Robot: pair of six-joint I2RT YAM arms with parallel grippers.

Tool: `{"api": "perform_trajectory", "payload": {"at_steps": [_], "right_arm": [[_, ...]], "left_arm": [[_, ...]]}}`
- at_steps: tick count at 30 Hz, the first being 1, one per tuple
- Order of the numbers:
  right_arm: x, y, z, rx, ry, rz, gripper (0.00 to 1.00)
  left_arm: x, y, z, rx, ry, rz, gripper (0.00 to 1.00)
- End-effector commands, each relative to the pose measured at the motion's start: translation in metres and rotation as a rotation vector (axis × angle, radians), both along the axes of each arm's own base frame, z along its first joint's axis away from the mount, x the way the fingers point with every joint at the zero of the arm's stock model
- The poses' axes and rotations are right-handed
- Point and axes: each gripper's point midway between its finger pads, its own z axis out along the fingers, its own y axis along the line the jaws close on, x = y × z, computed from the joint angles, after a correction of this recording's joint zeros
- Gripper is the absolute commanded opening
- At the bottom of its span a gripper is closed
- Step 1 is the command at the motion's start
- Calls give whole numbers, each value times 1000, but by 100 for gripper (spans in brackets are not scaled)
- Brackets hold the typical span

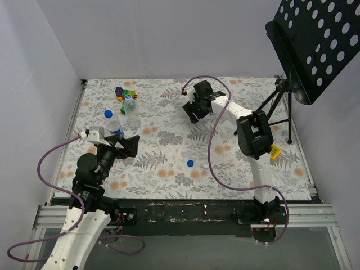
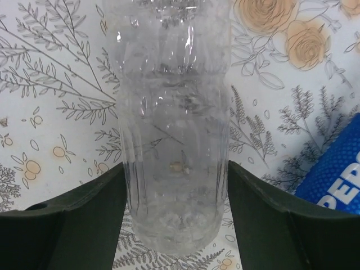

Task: Screw on the bottle caps
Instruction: Pick up the plastic bottle at the center of the board.

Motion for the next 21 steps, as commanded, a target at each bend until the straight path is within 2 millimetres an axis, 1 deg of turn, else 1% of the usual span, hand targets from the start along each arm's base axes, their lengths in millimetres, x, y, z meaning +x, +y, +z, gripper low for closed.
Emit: {"api": "perform_trajectory", "payload": {"at_steps": [1, 3, 5, 8, 12, 13, 14, 15, 17, 18, 20, 21], "right_arm": [[-6, 6, 16, 61, -20, -5, 70], [-16, 8, 26, 102, -13, -18, 62], [-24, 10, 45, 157, -42, -33, 57], [-49, 12, 68, 246, -64, -56, 51], [-90, 19, 113, 421, -120, -78, 48], [-105, 19, 111, 458, -103, -91, 48], [-117, 23, 135, 538, -139, -72, 48], [-128, 27, 147, 602, -156, -63, 48], [-152, 32, 166, 701, -176, -45, 48], [-164, 35, 175, 746, -182, -33, 48], [-189, 43, 186, 822, -186, 4, 48], [-198, 46, 191, 851, -184, 15, 49]], "left_arm": [[-1, -5, -1, 9, -7, -31, 98], [0, -7, -3, -3, 3, -35, 98], [1, -12, -3, -12, 3, -58, 98], [0, -21, 4, -62, 0, -103, 98], [1, -41, 20, -157, -14, -197, 98], [0, -46, 19, -178, 4, -224, 98], [1, -52, 27, -203, -18, -256, 98], [1, -59, 27, -225, -7, -288, 98], [0, -71, 32, -272, 2, -355, 98], [0, -75, 35, -293, 2, -383, 98], [0, -83, 42, -331, -1, -427, 98], [0, -87, 45, -346, -5, -446, 98]]}}
